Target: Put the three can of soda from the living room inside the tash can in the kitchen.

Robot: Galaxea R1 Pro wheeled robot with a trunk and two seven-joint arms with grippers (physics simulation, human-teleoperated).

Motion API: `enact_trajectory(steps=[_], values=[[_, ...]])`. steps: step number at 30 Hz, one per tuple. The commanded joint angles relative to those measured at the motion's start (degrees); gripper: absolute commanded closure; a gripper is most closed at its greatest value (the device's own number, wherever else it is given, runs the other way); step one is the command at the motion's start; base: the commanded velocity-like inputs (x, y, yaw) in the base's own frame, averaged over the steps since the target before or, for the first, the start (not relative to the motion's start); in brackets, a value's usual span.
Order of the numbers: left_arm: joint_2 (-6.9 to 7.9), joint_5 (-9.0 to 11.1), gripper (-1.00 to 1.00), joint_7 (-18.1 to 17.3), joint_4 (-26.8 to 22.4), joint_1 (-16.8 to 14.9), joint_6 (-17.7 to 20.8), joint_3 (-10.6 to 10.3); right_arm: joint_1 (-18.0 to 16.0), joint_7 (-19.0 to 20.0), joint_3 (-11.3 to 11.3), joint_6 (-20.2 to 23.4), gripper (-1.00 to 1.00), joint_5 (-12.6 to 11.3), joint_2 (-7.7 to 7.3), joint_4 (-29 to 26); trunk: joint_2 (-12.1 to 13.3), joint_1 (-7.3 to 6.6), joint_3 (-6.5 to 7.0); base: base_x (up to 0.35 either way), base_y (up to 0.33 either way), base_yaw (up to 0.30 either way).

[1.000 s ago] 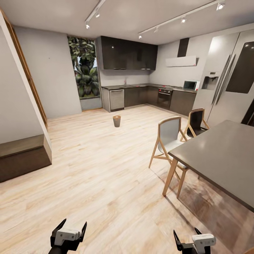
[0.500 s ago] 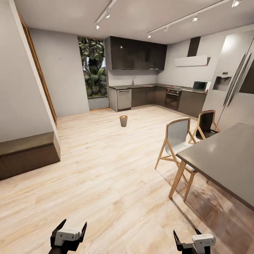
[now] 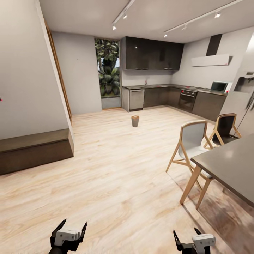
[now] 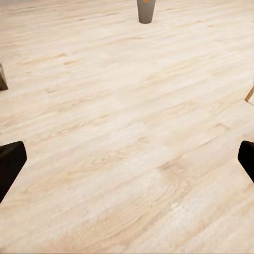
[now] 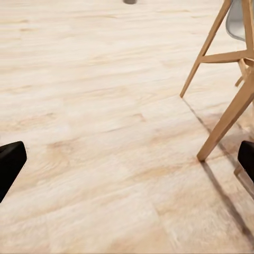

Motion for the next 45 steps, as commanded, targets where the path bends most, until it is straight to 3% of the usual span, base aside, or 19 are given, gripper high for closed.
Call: enact_trajectory(steps=[1,11,33,45], values=[[0.0,0.0,-1.0,-0.01,0.0,0.0,0.0,0.0,0.0,0.0,0.0,0.0,-1.0,0.0,0.0,0.01,0.0,0.0,0.0,0.054,0.0,0.182],[0.01,-0.01,-1.0,-0.19,0.0,0.0,0.0,0.0,0.0,0.0,0.0,0.0,-1.0,-0.04,-0.01,0.03,0.0,0.0,0.0,0.158,0.0,0.041],[0.01,-0.03,-1.0,-0.32,0.09,0.0,0.0,0.0,0.0,0.04,0.16,0.0,-1.0,-0.07,0.0,0.1,0.0,0.0,0.0,0.315,0.0,0.001],[0.01,-0.01,-1.0,-0.38,0.09,0.0,0.0,0.0,0.0,0.02,0.18,0.0,-1.0,-0.09,0.0,0.09,0.0,0.0,0.0,0.328,0.021,0.184]])
